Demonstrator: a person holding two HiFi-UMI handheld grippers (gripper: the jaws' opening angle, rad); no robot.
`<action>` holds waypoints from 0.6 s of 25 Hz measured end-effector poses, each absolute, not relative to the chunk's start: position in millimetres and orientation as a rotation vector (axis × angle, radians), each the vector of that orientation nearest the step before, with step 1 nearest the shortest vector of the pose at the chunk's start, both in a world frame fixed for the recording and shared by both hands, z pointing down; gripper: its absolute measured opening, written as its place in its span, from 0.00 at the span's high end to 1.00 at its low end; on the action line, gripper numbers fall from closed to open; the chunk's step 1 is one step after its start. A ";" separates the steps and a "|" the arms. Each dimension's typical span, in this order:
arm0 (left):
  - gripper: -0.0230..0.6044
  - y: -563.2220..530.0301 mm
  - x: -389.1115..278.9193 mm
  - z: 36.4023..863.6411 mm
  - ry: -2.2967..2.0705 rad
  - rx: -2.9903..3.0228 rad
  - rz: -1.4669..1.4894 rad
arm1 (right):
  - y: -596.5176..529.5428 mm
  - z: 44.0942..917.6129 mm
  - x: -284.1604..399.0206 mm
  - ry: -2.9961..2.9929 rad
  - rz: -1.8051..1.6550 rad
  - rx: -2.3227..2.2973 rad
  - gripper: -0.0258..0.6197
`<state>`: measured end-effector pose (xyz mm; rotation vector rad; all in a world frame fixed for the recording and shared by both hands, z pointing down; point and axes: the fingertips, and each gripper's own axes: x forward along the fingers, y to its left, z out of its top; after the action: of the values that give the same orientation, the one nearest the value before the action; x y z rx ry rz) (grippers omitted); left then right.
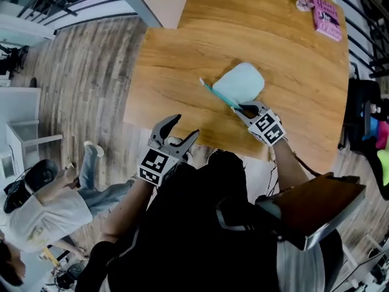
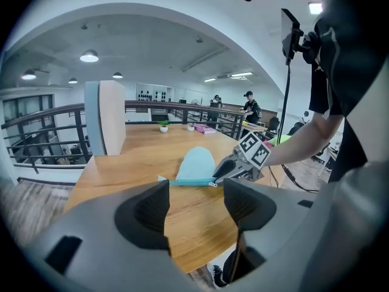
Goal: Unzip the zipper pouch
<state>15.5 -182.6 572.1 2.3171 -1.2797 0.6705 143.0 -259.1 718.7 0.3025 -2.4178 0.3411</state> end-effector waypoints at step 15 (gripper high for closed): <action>0.59 -211.7 34.9 502.5 -1.174 2.606 0.669 | -264.1 598.1 112.0 -2.485 1.013 0.508 0.88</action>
<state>34.9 -211.7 502.5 2.6061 -1.1739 0.6686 112.0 -264.1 598.1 0.5083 -2.4854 1.0127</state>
